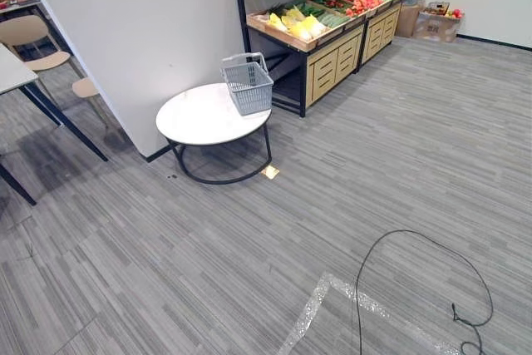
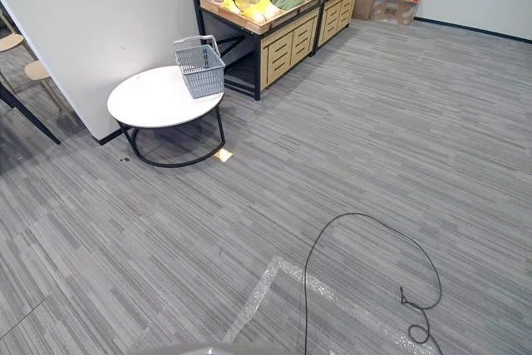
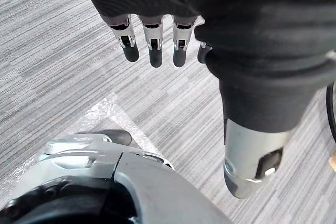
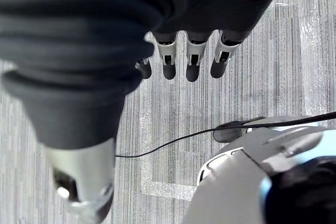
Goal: Pick vegetable in the basket
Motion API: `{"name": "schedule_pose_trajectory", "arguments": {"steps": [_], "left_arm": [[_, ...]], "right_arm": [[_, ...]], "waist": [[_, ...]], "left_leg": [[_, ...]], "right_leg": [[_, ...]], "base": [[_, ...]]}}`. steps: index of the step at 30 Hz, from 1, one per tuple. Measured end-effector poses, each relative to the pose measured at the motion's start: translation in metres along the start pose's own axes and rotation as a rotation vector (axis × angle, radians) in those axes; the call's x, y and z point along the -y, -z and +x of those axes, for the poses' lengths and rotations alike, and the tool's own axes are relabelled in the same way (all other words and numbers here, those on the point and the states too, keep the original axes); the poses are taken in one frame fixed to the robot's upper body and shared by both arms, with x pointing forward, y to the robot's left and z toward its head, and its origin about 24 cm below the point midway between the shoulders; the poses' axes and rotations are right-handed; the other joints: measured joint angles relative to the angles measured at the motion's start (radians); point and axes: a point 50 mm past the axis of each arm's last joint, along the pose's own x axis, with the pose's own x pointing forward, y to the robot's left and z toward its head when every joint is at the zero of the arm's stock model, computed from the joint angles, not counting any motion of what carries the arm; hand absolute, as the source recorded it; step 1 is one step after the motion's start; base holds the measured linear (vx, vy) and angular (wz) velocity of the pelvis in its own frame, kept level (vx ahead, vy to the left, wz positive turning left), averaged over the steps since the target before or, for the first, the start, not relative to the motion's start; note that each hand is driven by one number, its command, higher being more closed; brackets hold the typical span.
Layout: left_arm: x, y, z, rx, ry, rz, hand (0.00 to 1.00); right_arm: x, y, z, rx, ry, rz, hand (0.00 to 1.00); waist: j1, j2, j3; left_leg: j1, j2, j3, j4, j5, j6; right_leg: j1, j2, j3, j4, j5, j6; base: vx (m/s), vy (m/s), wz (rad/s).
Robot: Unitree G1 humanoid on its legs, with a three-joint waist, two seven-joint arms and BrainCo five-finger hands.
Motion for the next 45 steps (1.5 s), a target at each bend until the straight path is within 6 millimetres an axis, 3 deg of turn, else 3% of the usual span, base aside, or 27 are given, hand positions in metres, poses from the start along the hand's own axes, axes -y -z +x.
{"name": "schedule_pose_trajectory", "arguments": {"steps": [11,22,31,43,45], "left_arm": [[0.001,-0.005,0.001,0.014,0.002,0.002,0.0],[0.0,-0.004,0.001,0.012,0.005,-0.016,0.0],[-0.004,-0.007,0.002,0.021,0.006,-0.011,0.0],[-0.005,-0.012,0.003,0.032,-0.003,-0.009,0.0],[-0.005,-0.022,0.005,0.059,-0.015,-0.01,0.0]], "right_arm": [[-0.015,-0.018,0.004,0.047,-0.031,0.019,0.0],[-0.018,-0.017,0.004,0.055,-0.036,0.066,0.0],[-0.024,-0.017,0.004,0.055,-0.095,0.039,0.0],[-0.025,-0.016,0.004,0.055,-0.064,0.104,0.0],[-0.03,-0.024,0.005,0.072,-0.069,0.099,0.0]], "waist": [[0.002,-0.005,0.028],[0.004,-0.014,0.035],[0.004,-0.033,0.048],[0.005,-0.031,0.061],[0.004,-0.04,0.087]], "left_leg": [[0.028,-0.001,0.017,-0.023,0.001,-0.006],[0.043,0.001,0.041,-0.033,0.002,-0.007],[0.044,0.002,0.047,-0.035,0.001,-0.008],[0.035,0.014,0.069,-0.034,-0.001,-0.01],[-0.001,0.024,0.074,0.028,-0.018,-0.03]], "right_leg": [[0.014,0.0,-0.007,-0.005,-0.014,0.022],[0.018,0.001,0.006,-0.006,-0.014,0.021],[0.015,0.004,0.009,-0.006,-0.011,0.016],[-0.001,0.016,0.031,-0.005,-0.011,0.015],[-0.023,0.014,0.033,0.023,-0.034,-0.006]], "base": [[-0.01,0.005,-0.02],[-0.01,0.004,-0.05],[0.0,0.0,0.0],[-0.01,-0.009,-0.05],[-0.01,-0.038,-0.05]]}}
